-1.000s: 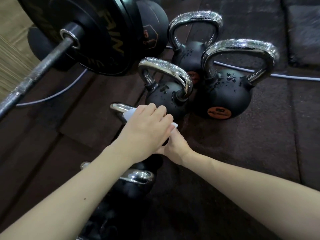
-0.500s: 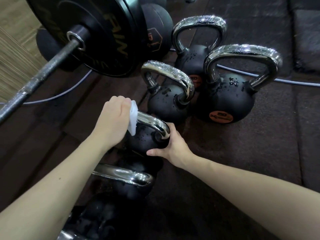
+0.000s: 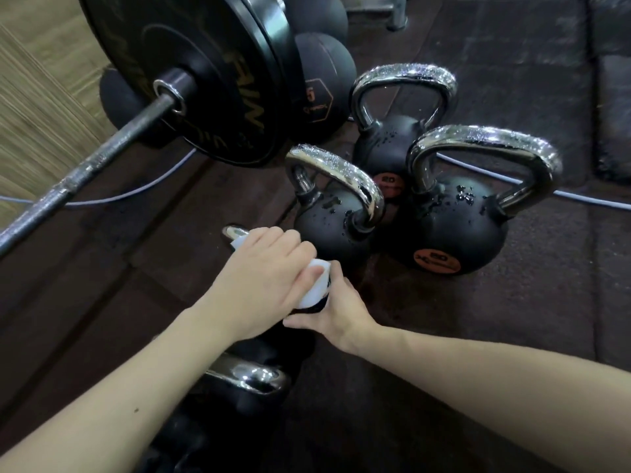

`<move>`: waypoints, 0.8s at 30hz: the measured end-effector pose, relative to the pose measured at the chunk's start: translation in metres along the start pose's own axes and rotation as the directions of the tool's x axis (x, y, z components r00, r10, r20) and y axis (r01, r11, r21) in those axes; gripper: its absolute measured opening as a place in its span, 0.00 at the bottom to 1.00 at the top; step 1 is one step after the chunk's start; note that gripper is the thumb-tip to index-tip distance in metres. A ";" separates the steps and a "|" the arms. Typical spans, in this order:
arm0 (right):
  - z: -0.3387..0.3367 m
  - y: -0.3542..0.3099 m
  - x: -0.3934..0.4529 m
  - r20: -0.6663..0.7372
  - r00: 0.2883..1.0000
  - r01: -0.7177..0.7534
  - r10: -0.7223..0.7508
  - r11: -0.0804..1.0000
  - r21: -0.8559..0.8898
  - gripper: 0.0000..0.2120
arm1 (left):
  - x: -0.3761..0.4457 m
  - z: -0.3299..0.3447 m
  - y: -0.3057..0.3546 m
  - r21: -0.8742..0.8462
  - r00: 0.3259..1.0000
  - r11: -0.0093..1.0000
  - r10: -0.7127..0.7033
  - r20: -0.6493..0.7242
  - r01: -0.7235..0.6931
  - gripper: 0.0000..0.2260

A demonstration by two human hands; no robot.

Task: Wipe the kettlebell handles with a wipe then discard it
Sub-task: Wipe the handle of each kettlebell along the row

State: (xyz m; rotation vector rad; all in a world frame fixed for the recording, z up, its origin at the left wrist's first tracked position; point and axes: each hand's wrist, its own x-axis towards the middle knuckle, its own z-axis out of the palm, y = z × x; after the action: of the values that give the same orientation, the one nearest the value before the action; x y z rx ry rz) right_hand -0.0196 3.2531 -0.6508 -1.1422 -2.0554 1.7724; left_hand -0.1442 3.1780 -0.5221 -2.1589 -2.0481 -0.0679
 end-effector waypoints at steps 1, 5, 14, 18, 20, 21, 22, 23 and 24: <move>-0.002 -0.002 0.001 -0.011 1.000 -0.018 0.017 1.000 -0.018 0.52 | 0.001 -0.001 -0.008 -0.017 0.999 0.999 -0.048 -0.006 0.047 0.17; -0.007 -0.004 -0.004 0.013 1.000 0.012 -0.011 0.996 -0.084 0.56 | -0.002 0.004 -0.037 -0.123 0.953 0.948 -0.300 -0.043 0.293 0.12; -0.011 -0.003 -0.006 0.007 0.999 0.039 -0.038 0.998 -0.056 0.54 | -0.002 -0.003 -0.018 -0.101 0.937 0.933 -0.349 -0.024 0.345 0.15; -0.006 0.001 -0.004 0.006 0.999 0.044 -0.044 0.999 -0.011 0.53 | 0.007 0.001 0.024 0.008 0.994 0.994 -0.110 0.014 0.110 0.15; -0.004 0.000 -0.004 -0.003 0.999 0.047 -0.047 0.998 0.030 0.50 | 0.006 0.003 0.028 0.023 0.999 0.999 -0.036 -0.013 0.037 0.16; -0.004 -0.001 -0.004 0.005 0.999 0.031 -0.032 0.998 0.052 0.50 | 0.005 0.002 0.024 0.022 1.000 0.999 -0.025 -0.019 0.026 0.16; -0.006 -0.003 -0.004 0.022 0.999 0.023 -0.024 0.998 0.056 0.49 | 0.003 0.001 0.018 0.008 0.999 1.000 -0.029 -0.018 0.029 0.16; -0.010 -0.003 -0.004 0.038 0.999 0.030 -0.031 0.999 0.019 0.50 | 0.001 0.001 0.013 -0.015 0.999 0.999 -0.043 -0.021 0.043 0.15; -0.015 -0.003 -0.004 0.052 0.998 0.033 -0.031 0.999 -0.027 0.50 | 0.001 0.002 0.008 -0.043 0.998 0.997 -0.065 -0.025 0.064 0.15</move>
State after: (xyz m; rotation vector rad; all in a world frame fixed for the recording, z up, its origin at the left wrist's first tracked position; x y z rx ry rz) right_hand -0.0091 3.2614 -0.6428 -1.0758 -2.1222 1.7819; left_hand -0.1359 3.1785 -0.5244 -2.1043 -2.1198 -0.1473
